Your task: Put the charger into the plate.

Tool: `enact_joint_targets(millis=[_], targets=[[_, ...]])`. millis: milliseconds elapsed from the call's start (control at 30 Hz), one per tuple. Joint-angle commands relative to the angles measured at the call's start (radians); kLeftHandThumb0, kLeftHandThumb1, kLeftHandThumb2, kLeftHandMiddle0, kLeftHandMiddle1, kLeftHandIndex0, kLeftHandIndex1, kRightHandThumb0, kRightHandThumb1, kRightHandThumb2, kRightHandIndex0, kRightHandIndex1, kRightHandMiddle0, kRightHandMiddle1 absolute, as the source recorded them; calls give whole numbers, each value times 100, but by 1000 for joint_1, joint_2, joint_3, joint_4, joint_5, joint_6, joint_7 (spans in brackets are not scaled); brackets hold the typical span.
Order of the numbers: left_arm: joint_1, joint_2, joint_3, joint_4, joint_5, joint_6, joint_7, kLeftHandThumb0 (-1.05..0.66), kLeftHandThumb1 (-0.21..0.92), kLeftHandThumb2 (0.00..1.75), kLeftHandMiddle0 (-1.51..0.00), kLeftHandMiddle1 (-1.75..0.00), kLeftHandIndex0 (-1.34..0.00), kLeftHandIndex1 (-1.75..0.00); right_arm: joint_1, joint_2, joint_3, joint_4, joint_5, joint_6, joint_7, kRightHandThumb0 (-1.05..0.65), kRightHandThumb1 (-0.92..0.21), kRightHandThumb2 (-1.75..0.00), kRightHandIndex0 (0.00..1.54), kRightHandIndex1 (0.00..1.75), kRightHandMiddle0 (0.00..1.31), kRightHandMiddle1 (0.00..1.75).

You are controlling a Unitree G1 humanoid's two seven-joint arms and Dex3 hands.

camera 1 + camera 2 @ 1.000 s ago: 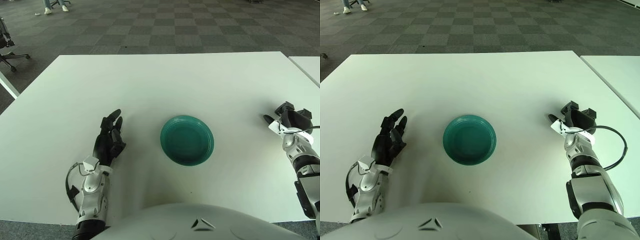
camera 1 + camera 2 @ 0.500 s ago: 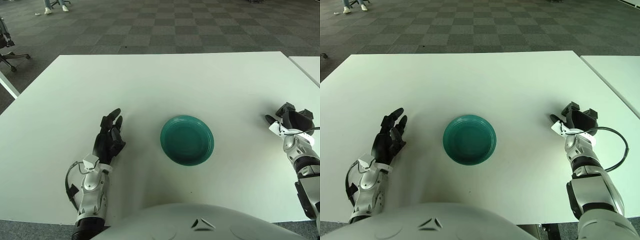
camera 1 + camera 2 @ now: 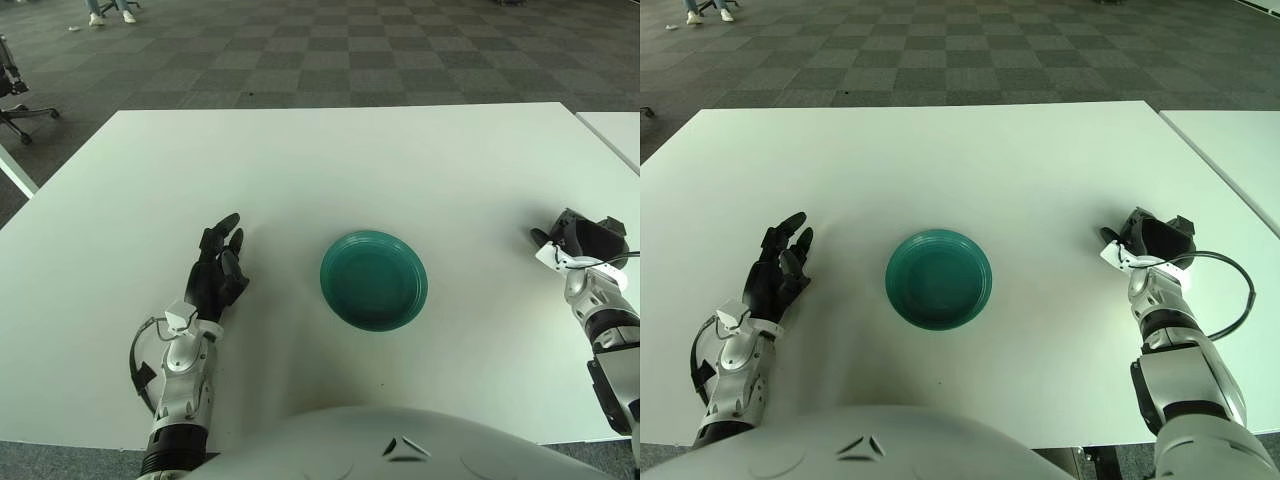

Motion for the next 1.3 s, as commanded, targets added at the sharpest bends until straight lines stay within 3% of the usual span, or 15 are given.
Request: enact_joint_targets(millis=[0, 200, 367, 567, 700, 967, 1033, 1133, 1267], targets=[[-10, 2, 1, 45, 1, 40, 0, -88, 92, 103, -28, 0, 0, -70, 94, 20, 27, -118, -13, 19, 33, -43, -74, -89, 120, 175, 97, 175], [-28, 0, 3, 60, 6, 42, 3, -88, 92, 103, -28, 0, 0, -70, 144, -26, 14, -328, -29, 40, 64, -44, -73, -93, 120, 175, 98, 175], [-38, -3, 2, 73, 10, 38, 5, -88, 92, 103, -28, 0, 0, -70, 218, -64, -46, -692, -49, 195, 193, -44, -71, -95, 122, 175, 100, 175], [-48, -9, -1, 88, 18, 34, 11, -88, 92, 103, -28, 0, 0, -70, 257, -74, -80, -850, -73, 214, 217, -43, -66, -99, 126, 175, 103, 175], [-51, -13, -4, 90, 22, 32, 15, -88, 92, 103, -28, 0, 0, -70, 244, -71, -92, -1046, -121, 260, 295, -43, -64, -102, 127, 175, 103, 175], [-42, -18, -7, 81, 26, 29, 17, -88, 92, 103, -28, 0, 0, -70, 218, -17, -79, -1177, -186, 269, 338, -42, -61, -109, 127, 175, 104, 175], [-36, -20, -8, 74, 27, 30, 17, -88, 92, 103, -28, 0, 0, -70, 215, 5, -66, -1224, -204, 274, 359, -46, -44, -122, 125, 175, 79, 175], [-33, -21, -9, 65, 28, 34, 18, -88, 92, 103, -28, 0, 0, -70, 191, 37, -43, -1250, -230, 276, 389, -48, -34, -130, 125, 175, 68, 175], [-32, -21, -9, 57, 29, 39, 20, -88, 92, 103, -28, 0, 0, -70, 165, 63, -29, -1257, -247, 272, 436, -49, -31, -133, 124, 175, 64, 175]])
